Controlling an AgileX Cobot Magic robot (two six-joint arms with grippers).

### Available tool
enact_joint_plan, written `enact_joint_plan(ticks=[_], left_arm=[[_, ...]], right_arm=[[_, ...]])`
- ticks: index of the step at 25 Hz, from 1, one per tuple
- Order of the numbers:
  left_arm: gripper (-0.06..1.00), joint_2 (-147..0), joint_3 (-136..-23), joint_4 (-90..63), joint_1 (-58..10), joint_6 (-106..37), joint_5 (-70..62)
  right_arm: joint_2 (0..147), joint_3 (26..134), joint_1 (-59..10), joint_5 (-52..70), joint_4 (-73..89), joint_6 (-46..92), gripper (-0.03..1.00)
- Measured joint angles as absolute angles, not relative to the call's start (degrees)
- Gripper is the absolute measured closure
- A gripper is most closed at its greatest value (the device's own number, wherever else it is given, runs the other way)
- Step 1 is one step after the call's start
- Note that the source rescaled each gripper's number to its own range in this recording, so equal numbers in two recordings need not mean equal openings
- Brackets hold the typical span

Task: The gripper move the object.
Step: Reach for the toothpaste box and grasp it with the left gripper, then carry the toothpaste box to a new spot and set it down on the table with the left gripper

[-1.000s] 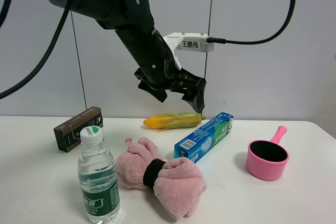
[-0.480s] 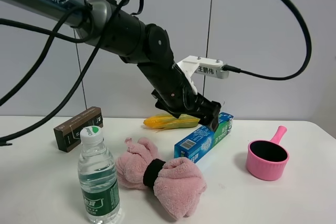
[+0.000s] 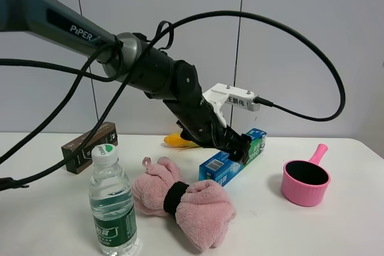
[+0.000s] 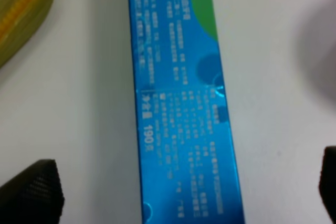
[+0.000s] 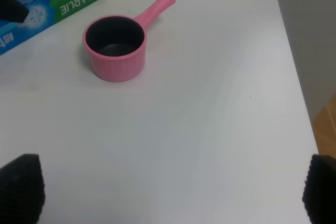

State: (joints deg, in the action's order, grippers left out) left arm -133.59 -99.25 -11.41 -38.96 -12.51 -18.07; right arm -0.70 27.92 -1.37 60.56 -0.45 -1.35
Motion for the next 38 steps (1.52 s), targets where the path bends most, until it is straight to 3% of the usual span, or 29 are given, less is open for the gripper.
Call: enact_joint_plan(ticks=[18,20,22,25,26,38], left_arm=[[-0.03,-138.31,-99.25,-10.59,-38.96,-12.95,-16.49],[0.12,-138.31,-99.25,-10.59,-38.96,-12.95,-16.49],[0.37,-138.31,-99.25,-10.59,-38.96,-12.95,-16.49],[0.89,-138.31,-99.25,-10.59,-38.96,-12.95,-16.49],[0.94,-138.31,-99.25,-10.41,-38.90,-12.95,-16.49],[0.94,-131.30,-99.32,-10.41,-38.96,-12.95,-18.82]], right_arm=[[-0.70,27.92,-1.37,60.56,-0.45,-1.35,-0.03],[-0.70,27.92,-1.37,60.56,-0.45,-1.35,-0.03],[-0.70,27.92,-1.37,60.56,-0.45,-1.35,-0.03],[-0.70,27.92,-1.37,60.56,-0.45,-1.35,-0.03],[-0.70,27.92,-1.37,60.56,-0.45,-1.35,-0.03],[-0.70,27.92,-1.37,60.56,-0.45,-1.35,-0.03]])
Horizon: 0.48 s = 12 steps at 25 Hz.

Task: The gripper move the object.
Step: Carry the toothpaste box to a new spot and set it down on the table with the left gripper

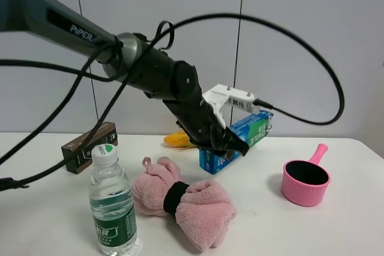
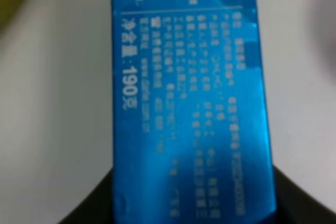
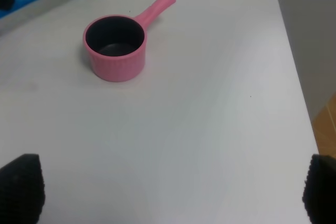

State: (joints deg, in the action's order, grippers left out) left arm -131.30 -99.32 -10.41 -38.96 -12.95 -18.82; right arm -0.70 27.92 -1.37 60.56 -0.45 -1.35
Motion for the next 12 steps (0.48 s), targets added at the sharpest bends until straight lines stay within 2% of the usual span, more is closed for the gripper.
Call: enact_joint_plan(ticks=[5,12], left_arm=[[0.94,-123.77,-99.32,-10.41,-38.99,-12.95,-21.85],[0.94,-115.55,-99.32,-8.78,-37.98,-12.57,-36.53]], right_arm=[[-0.70,27.92,-1.37,60.56,-0.45,-1.35,-0.03],[-0.70,27.92,-1.37,60.56,-0.45,-1.35,-0.03]])
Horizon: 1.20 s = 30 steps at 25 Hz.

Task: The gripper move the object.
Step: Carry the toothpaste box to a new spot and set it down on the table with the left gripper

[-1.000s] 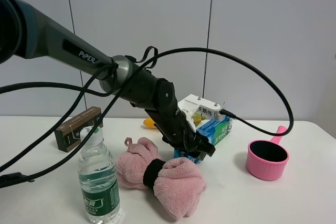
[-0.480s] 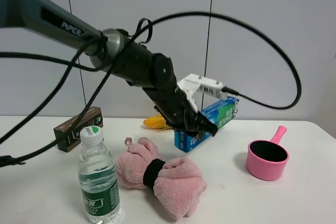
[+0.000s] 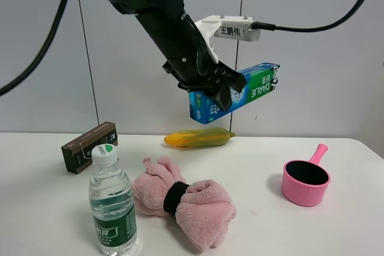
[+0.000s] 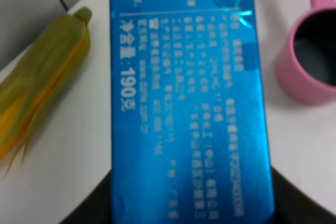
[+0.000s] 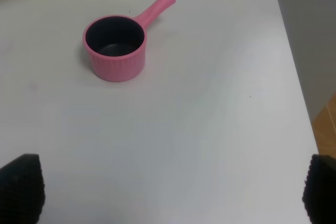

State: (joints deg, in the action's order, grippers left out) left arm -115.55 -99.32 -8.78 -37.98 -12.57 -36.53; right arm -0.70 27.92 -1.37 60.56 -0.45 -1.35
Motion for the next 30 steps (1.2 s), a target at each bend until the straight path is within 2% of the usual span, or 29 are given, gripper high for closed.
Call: enact_joint_plan(ticks=[6,17,23,30], left_arm=[[0.94,-111.56,-99.32,-3.84,-32.53,-7.58,-42.11],[0.94,-110.74,-98.66,-2.70,-19.68,-6.66,-54.64],[0.94,-110.74,-93.21,-2.86,-15.46,-6.81,-53.28],[0.94,-110.69,-83.52,-9.09,-14.10,-13.01,-43.18]], right_arm=[[-0.70,27.92,-1.37,60.56,-0.45,-1.35,-0.03],[-0.70,27.92,-1.37,60.56,-0.45,-1.35,-0.03],[-0.70,27.92,-1.37,60.56,-0.45,-1.35,-0.03],[-0.70,27.92,-1.37,60.56,-0.45,-1.35,-0.03]])
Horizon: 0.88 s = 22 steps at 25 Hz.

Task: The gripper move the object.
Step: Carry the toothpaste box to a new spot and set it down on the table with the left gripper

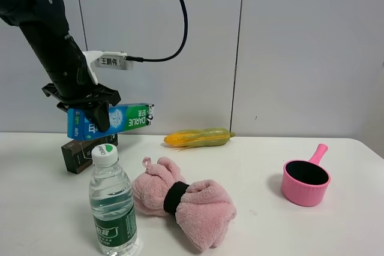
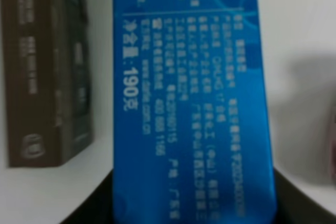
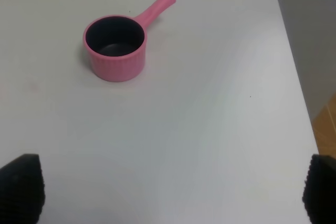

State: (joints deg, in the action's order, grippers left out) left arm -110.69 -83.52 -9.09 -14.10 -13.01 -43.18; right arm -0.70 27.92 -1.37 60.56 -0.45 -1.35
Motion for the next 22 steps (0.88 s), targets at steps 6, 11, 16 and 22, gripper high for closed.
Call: enact_joint_plan(ticks=[6,11,16,22], left_arm=[[0.94,-110.69,-76.96,-13.01,-14.10,-17.80,-34.62],[0.94,-110.69,-71.58,-13.21,-13.78,-20.34,-29.17],[0.94,-110.69,-67.08,-13.21,-13.27,-20.85,-24.24],[0.94,-110.69,-65.12,-13.21,-13.02,-20.90,-21.84]], right_arm=[[-0.70,27.92,-1.37,60.56,-0.45,-1.35,-0.03],[-0.70,27.92,-1.37,60.56,-0.45,-1.35,-0.03],[-0.70,27.92,-1.37,60.56,-0.45,-1.35,-0.03],[-0.70,27.92,-1.37,60.56,-0.45,-1.35,-0.03]])
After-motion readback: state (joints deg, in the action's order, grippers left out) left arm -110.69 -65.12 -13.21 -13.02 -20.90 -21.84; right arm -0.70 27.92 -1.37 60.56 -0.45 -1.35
